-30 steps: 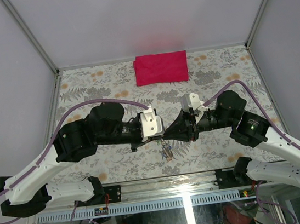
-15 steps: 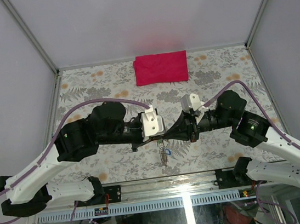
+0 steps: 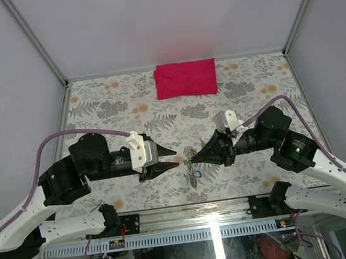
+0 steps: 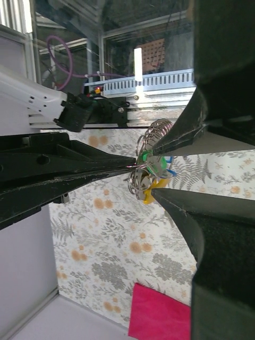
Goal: Put the keys on the keyring
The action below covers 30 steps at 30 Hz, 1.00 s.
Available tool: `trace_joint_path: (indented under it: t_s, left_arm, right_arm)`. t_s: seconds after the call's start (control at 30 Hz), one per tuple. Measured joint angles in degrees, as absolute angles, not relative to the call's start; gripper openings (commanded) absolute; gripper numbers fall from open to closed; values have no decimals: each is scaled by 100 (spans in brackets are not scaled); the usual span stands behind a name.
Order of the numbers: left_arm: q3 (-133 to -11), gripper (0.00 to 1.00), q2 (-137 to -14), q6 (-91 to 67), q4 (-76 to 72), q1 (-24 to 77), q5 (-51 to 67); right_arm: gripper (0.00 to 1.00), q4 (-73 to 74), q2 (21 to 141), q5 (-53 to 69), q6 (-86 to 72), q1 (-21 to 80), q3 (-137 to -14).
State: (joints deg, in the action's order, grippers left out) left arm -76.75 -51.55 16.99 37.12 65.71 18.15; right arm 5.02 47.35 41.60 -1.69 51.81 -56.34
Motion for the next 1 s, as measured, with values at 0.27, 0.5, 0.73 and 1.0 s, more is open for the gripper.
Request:
trace_joint_path:
  t_s: [0.27,0.5,0.73,1.0]
  left_arm:
    - [-7166,33,-5024,1369,2930,6591,1973]
    - [-7091,32,-5087,1264,2755,6591,2043]
    - [-7089,28,-5137,1238,2681,6591,2071]
    - [-7089,1,-5262,1232,2696,6591,2163]
  right_arm:
    - [0,384,4615,4176,-239,5181,-5634]
    - [0,296,4611,4176,-322,5181,-5634]
    - [0,224,4580,4174,-362,5181,-5634]
    - [0,220,4545,4174,-390,5181,-5634]
